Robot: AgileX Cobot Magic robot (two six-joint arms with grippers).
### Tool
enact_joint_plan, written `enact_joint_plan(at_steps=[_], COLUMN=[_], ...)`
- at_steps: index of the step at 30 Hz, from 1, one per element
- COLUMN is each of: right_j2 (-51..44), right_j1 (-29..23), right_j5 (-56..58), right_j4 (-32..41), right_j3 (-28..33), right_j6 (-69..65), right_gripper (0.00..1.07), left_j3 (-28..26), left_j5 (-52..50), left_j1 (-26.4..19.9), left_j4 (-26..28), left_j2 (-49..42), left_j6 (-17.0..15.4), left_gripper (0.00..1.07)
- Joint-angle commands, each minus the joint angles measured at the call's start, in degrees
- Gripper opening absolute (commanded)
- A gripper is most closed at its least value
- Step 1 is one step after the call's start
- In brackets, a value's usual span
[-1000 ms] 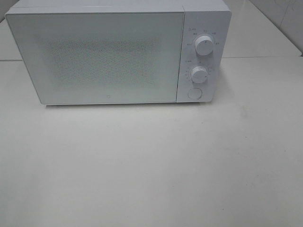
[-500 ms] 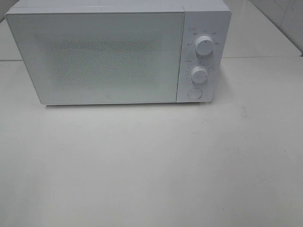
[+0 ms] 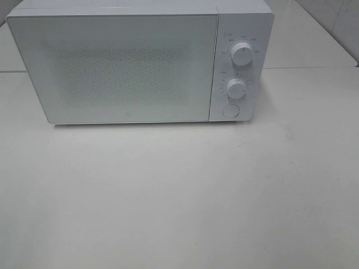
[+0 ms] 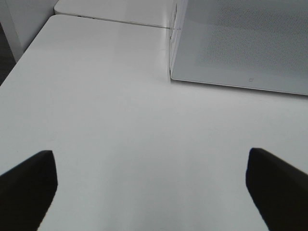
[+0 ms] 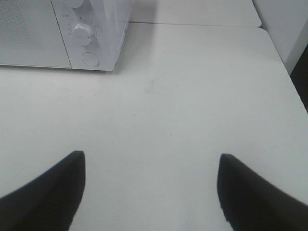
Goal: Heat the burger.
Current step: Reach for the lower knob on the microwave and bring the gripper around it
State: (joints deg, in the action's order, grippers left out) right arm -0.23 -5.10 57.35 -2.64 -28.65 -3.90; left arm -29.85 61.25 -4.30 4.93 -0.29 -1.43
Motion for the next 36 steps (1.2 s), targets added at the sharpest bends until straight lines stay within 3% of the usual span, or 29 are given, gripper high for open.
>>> enact_joint_plan(at_steps=[1,14,36], right_j2=[-1.5,4.6,34.5], right_j1=[0.4,0.4,0.4], right_j5=[-0.4,-6.9,-34.8], right_j4=[0.1,-0.6,-0.3], right_j3=[0.1,-4.3,-4.3], right_j6=[0.6,0.7,0.6], right_gripper=[0.75,0.75,0.75], left_j3=[0.2,0.2,0.2], left_j5=[0.0,0.0,0.0], left_j1=[-0.2,-0.2,-0.2], left_j4=[0.5,0.5,0.5], left_j2=[-1.3,-1.3,-1.3], left_j6=[-0.2,-0.2,-0.2], left_gripper=[1.00,1.00,1.00])
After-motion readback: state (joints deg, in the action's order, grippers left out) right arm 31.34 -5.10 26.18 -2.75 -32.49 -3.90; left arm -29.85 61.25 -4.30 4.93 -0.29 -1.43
